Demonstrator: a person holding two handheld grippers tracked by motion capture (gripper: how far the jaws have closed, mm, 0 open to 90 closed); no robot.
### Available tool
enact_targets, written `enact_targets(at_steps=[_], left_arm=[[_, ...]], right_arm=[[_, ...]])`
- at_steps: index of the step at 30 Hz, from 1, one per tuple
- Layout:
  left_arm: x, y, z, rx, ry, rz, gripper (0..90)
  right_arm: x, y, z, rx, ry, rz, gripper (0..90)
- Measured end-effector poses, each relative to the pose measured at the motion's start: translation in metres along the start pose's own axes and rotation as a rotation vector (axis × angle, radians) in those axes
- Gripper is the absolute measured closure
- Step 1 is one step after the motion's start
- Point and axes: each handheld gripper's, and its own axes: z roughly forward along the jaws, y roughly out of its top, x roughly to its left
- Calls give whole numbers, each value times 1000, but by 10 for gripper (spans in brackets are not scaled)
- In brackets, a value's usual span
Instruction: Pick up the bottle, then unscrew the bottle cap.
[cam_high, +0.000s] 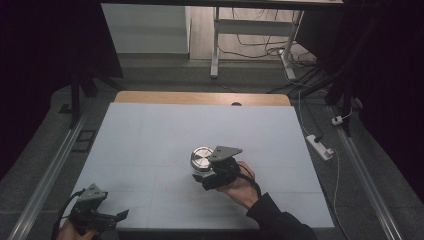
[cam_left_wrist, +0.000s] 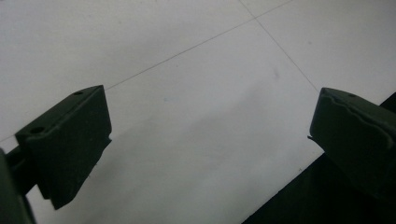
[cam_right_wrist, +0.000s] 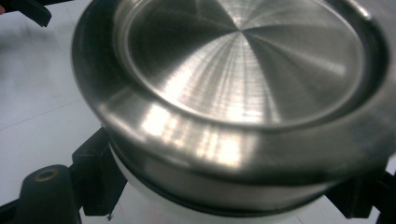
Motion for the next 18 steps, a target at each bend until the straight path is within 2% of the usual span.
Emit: enact_targets(at_steps=[7,11,18], left_arm=[[1,1,0,2,4,-12,0],[1,3,-1,-25,-34,-22,0],[-4,14,-2,-60,-52,38,0]], right_arm=[[1,0,0,-1,5,1,153],[1,0,0,-2,10,1,153],[2,0,-1,-5,15,-2,153]])
